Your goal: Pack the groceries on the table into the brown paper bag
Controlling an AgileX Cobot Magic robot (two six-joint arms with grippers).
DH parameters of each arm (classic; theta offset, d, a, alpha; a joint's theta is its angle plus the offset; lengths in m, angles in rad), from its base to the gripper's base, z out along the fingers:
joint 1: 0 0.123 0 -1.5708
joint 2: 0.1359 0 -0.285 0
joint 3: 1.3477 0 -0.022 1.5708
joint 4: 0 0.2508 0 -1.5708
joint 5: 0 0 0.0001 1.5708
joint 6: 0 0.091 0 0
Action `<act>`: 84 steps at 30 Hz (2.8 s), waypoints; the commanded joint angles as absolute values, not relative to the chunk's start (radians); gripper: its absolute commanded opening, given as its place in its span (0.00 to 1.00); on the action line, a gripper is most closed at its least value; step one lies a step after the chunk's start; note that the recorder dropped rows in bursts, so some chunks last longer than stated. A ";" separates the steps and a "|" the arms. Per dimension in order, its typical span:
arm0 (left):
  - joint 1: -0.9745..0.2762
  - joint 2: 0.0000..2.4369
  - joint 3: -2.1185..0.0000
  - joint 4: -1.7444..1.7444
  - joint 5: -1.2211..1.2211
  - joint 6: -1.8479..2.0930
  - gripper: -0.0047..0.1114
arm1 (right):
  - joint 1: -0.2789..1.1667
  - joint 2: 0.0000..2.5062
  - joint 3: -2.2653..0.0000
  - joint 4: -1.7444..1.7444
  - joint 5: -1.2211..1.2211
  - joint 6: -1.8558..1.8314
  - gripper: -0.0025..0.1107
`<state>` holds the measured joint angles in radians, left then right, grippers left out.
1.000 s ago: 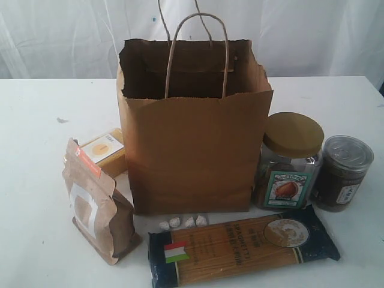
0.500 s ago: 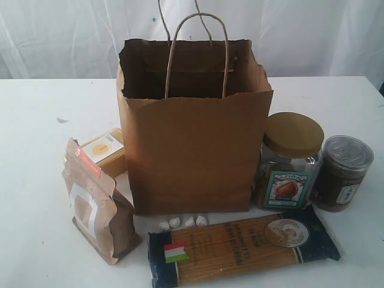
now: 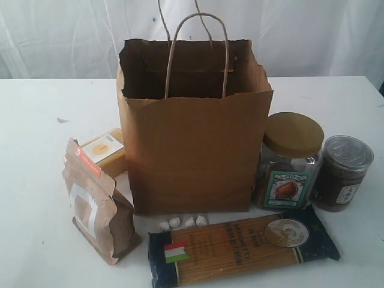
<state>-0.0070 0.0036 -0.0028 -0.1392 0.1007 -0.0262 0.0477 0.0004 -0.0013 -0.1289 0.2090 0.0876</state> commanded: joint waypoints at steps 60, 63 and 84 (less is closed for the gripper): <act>-0.013 0.000 -0.082 -0.258 0.193 -0.182 0.05 | 0.050 0.000 0.000 -0.042 -0.177 0.225 0.02; -0.013 0.000 -0.082 -0.258 0.193 -0.182 0.05 | 0.050 0.000 0.000 -0.042 -0.371 0.249 0.02; -0.013 0.000 -0.082 -0.256 0.193 -0.179 0.05 | 0.157 0.502 -0.790 -0.065 0.640 -0.107 0.02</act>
<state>-0.0070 0.0019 -0.0882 -0.2453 0.1931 -0.1804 0.1272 0.3635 -0.6510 -0.1719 0.4101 0.1585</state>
